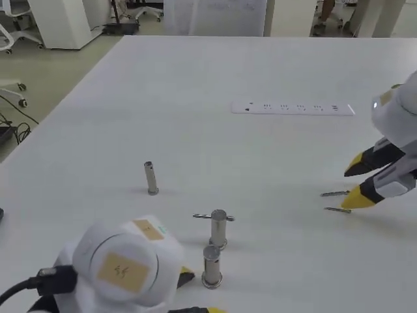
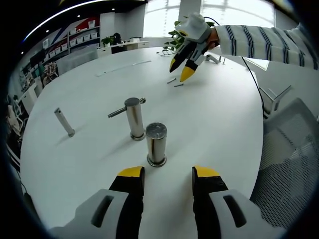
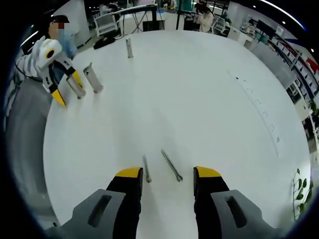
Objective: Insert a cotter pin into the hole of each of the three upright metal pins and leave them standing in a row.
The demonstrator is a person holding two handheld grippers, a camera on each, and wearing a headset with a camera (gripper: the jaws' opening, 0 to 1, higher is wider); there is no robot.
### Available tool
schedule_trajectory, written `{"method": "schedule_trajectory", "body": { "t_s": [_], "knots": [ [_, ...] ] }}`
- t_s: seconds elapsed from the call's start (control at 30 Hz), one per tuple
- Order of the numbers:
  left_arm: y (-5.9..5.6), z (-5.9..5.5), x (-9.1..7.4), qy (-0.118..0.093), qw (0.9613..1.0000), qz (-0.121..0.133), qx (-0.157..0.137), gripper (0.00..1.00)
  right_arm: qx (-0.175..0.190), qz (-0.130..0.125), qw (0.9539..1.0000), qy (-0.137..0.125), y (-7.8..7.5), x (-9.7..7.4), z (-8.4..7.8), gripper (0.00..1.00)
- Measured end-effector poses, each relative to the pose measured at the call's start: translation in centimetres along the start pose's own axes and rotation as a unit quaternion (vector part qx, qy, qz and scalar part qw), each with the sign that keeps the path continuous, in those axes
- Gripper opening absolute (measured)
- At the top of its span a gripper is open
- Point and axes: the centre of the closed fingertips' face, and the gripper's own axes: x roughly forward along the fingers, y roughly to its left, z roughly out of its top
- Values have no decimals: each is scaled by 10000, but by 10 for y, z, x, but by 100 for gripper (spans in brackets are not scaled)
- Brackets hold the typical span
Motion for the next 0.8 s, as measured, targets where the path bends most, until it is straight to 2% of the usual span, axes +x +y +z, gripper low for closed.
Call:
{"method": "schedule_trajectory", "body": {
  "t_s": [0.17, 0.3, 0.33, 0.43, 0.47, 0.5, 0.63, 0.7, 0.8],
  "knots": [
    [1, -2, -1, 30, 10000, -1, 6, 37, -149, -49, 9998, 110, -1, 7, 1, 41],
    [4, -3, 0, 40, 10000, 72, 4, 38, -207, 9, 9994, 295, 1, 11, -5, 38],
    [4, -4, 0, 47, 10000, 62, 4, 38, -144, 16, 9997, 190, -2, 12, -2, 37],
    [5, -4, 0, 54, 10000, 66, 14, 38, -224, -56, 9991, 351, -8, 16, -9, 33],
    [6, -4, 0, 49, 10000, 67, 5, 38, -54, 17, 9995, 298, -6, 16, -7, 32],
    [6, -4, 0, 47, 10000, 69, 2, 38, -36, 14, 9993, 372, -7, 15, -9, 31],
    [7, -3, 1, 41, 10000, 63, -11, 38, -15, 103, 9992, 375, -3, 16, -8, 29],
    [7, -4, 2, 54, 10000, 68, 0, 38, 131, 286, 9987, 394, 3, 17, -8, 24],
    [7, -5, 3, 75, 9999, 68, 14, 37, 140, 243, 9988, 400, 1, 16, -7, 23]
  ]
}}
